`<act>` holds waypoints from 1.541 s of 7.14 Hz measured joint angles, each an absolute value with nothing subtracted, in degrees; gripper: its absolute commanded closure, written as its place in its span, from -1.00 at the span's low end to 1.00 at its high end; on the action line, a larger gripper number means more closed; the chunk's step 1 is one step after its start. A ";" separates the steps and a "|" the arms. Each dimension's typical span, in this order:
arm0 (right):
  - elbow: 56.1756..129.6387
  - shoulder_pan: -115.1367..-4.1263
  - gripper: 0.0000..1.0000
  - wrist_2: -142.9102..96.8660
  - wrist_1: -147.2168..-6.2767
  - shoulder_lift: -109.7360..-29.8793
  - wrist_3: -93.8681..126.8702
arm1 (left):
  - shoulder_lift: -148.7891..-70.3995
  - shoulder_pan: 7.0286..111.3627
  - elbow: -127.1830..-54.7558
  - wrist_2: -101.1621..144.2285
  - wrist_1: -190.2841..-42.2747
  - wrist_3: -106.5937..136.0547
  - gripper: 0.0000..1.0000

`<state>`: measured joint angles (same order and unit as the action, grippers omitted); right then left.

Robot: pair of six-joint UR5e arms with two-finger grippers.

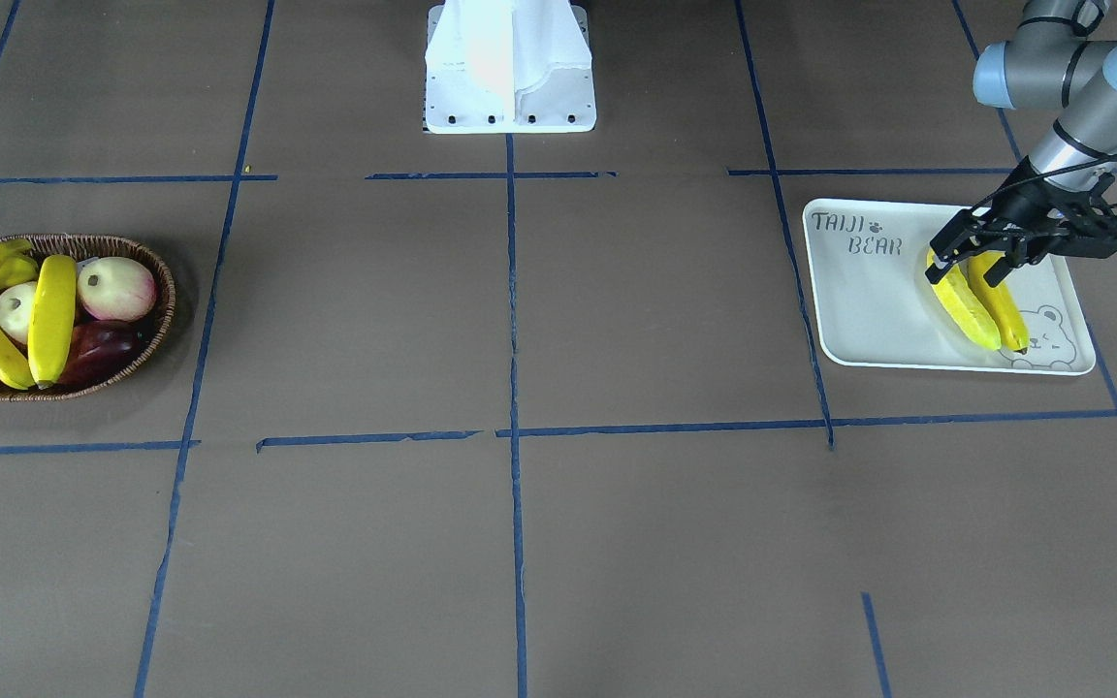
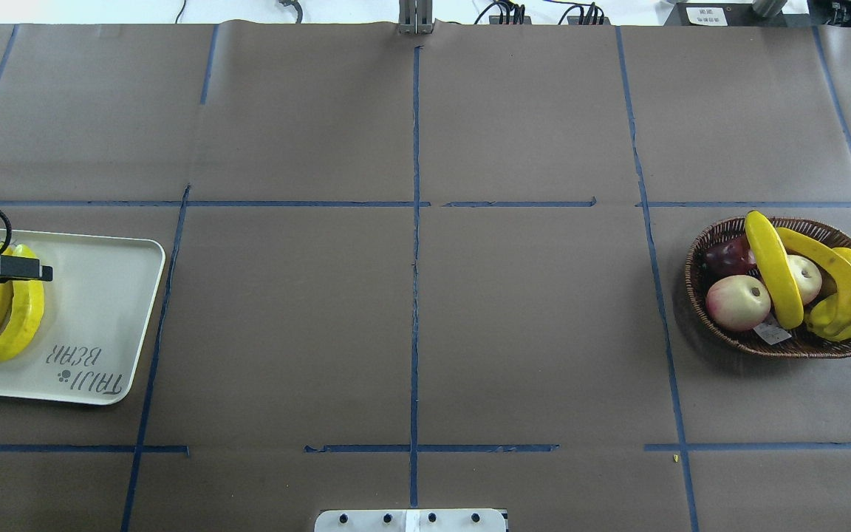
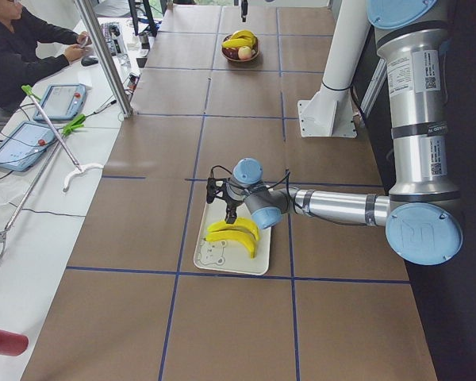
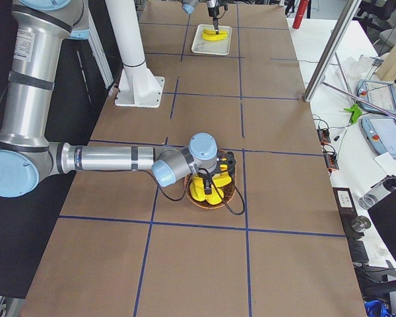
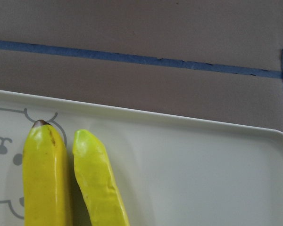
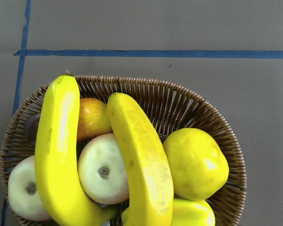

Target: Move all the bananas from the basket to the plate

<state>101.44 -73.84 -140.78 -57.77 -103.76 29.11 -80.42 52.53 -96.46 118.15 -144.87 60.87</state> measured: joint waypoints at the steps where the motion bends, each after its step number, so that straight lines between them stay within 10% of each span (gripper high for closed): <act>1: 100.18 -72.11 -0.98 -140.78 -54.73 -103.94 31.38 | -80.65 52.51 -96.35 118.14 -144.83 60.90 -0.99; 5: 97.20 -66.63 -0.95 -139.34 -51.81 -103.49 32.60 | -81.17 52.47 -96.13 118.12 -144.76 60.93 -0.99; 6: 96.76 -65.94 -0.70 -138.37 -51.78 -103.37 32.49 | -81.58 52.47 -95.89 118.14 -144.75 60.96 -0.99; 8: 96.54 -65.53 0.53 -137.97 -51.75 -103.14 32.51 | -82.09 52.44 -95.59 118.19 -144.76 60.99 -0.99; 11: 96.78 -65.50 0.98 -138.09 -51.37 -103.11 32.07 | -82.39 52.41 -95.54 118.13 -144.76 61.00 -0.99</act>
<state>96.78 -65.50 -138.09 -51.37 -103.11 32.07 -82.39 52.41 -95.54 118.13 -144.76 61.00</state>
